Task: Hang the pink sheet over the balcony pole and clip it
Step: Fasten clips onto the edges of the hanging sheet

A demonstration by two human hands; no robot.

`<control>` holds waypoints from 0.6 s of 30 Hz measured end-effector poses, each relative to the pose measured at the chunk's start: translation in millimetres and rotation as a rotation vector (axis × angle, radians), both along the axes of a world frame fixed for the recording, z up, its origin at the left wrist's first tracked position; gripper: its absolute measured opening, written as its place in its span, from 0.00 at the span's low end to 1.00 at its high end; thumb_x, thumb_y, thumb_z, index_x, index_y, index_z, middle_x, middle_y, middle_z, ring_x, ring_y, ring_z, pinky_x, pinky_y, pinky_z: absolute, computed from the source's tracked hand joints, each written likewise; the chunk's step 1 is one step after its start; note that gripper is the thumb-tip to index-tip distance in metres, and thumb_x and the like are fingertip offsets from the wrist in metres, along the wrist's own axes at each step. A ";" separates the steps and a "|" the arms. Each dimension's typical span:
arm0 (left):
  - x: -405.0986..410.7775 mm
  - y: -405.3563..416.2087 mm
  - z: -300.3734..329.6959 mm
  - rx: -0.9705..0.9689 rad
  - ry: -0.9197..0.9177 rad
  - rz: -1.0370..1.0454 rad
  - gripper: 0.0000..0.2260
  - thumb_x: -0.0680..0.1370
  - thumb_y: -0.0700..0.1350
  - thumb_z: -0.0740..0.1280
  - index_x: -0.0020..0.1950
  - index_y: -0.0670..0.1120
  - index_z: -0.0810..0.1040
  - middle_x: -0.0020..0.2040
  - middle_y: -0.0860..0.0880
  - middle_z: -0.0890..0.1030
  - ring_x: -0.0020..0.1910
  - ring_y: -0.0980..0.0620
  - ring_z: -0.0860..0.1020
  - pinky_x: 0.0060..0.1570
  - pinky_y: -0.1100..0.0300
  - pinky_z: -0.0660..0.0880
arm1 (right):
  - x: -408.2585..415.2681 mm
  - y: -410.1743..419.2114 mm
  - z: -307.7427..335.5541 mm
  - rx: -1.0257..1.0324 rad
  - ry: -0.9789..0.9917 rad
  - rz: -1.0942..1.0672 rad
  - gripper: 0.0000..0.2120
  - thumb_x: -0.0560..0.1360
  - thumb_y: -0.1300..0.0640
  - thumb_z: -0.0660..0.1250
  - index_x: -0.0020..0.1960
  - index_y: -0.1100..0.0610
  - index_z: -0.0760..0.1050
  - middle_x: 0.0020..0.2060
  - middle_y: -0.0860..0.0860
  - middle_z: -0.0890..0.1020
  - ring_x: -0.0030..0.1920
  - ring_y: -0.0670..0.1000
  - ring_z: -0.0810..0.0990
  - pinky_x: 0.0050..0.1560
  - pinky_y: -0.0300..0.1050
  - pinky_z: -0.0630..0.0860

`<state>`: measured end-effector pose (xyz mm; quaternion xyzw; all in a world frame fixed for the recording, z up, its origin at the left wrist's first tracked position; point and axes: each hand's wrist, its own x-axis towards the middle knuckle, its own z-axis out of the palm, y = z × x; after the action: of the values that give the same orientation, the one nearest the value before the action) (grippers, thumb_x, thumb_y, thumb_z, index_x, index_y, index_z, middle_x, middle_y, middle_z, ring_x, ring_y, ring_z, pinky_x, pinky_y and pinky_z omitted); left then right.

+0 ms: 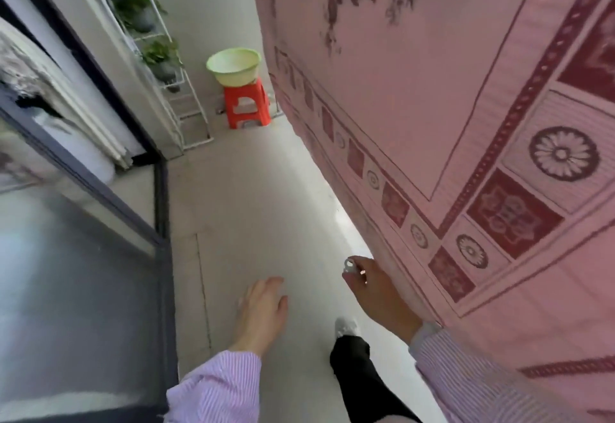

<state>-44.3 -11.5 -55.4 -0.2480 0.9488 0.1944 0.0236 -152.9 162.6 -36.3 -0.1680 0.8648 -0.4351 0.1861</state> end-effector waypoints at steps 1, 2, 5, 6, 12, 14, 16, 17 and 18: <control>-25.3 -18.8 3.3 -0.009 0.021 0.014 0.18 0.79 0.47 0.57 0.69 0.49 0.64 0.68 0.48 0.68 0.67 0.48 0.65 0.62 0.55 0.62 | -26.1 -20.2 2.6 -0.014 0.005 0.008 0.08 0.76 0.60 0.62 0.42 0.65 0.71 0.32 0.56 0.70 0.32 0.48 0.67 0.38 0.42 0.66; -53.0 -38.8 7.2 -0.011 0.048 0.026 0.19 0.78 0.46 0.58 0.69 0.48 0.64 0.67 0.47 0.68 0.67 0.47 0.65 0.63 0.54 0.62 | -54.1 -40.5 3.4 -0.032 0.011 0.023 0.05 0.75 0.60 0.63 0.46 0.64 0.73 0.36 0.55 0.74 0.37 0.48 0.71 0.42 0.41 0.67; -141.1 -100.1 24.9 -0.034 0.117 0.048 0.19 0.77 0.44 0.60 0.68 0.46 0.66 0.67 0.45 0.70 0.66 0.44 0.66 0.62 0.51 0.62 | -141.7 -101.6 5.2 -0.112 0.037 0.069 0.10 0.73 0.58 0.66 0.54 0.59 0.72 0.45 0.49 0.75 0.44 0.47 0.74 0.48 0.42 0.70; -170.4 -119.5 33.3 -0.040 0.138 0.059 0.19 0.77 0.43 0.61 0.68 0.45 0.67 0.66 0.44 0.70 0.66 0.44 0.67 0.62 0.50 0.63 | -171.0 -121.8 8.5 -0.128 0.041 0.086 0.10 0.73 0.58 0.66 0.54 0.58 0.72 0.44 0.47 0.75 0.43 0.46 0.74 0.49 0.42 0.71; -309.4 -223.0 84.5 -0.094 0.240 0.088 0.18 0.77 0.44 0.59 0.66 0.44 0.69 0.65 0.44 0.72 0.64 0.45 0.68 0.60 0.53 0.63 | -312.6 -247.9 41.3 -0.178 0.058 0.148 0.10 0.74 0.56 0.64 0.54 0.56 0.71 0.45 0.47 0.76 0.43 0.44 0.75 0.49 0.40 0.70; -339.5 -257.8 87.7 -0.100 0.237 0.110 0.17 0.77 0.44 0.60 0.66 0.45 0.70 0.64 0.46 0.72 0.64 0.46 0.69 0.60 0.53 0.63 | -348.6 -287.3 45.7 -0.183 0.057 0.172 0.13 0.75 0.55 0.63 0.59 0.57 0.71 0.47 0.48 0.77 0.45 0.45 0.75 0.51 0.44 0.74; -369.2 -298.2 83.9 -0.092 0.218 0.134 0.17 0.76 0.43 0.61 0.65 0.46 0.70 0.65 0.46 0.72 0.64 0.46 0.69 0.60 0.54 0.64 | -386.5 -327.9 46.2 -0.180 0.060 0.185 0.15 0.76 0.54 0.62 0.61 0.57 0.70 0.47 0.48 0.77 0.45 0.45 0.75 0.52 0.48 0.76; -384.4 -320.5 80.3 -0.093 0.204 0.141 0.17 0.76 0.43 0.62 0.65 0.46 0.70 0.65 0.47 0.72 0.64 0.46 0.69 0.59 0.54 0.64 | -405.4 -349.3 45.3 -0.174 0.077 0.185 0.15 0.76 0.54 0.62 0.61 0.57 0.70 0.47 0.48 0.77 0.44 0.45 0.75 0.51 0.49 0.76; -400.5 -344.4 76.2 -0.096 0.191 0.146 0.17 0.76 0.44 0.61 0.65 0.46 0.70 0.65 0.47 0.71 0.64 0.47 0.68 0.59 0.54 0.64 | -425.0 -372.3 43.2 -0.173 0.094 0.181 0.14 0.76 0.54 0.62 0.60 0.56 0.71 0.47 0.48 0.77 0.42 0.46 0.76 0.50 0.50 0.77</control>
<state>-444.8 -355.8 20.8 -0.2975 0.9343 0.1727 -0.0930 -577.9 -209.7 6.8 -0.2810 0.8131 -0.4812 0.1686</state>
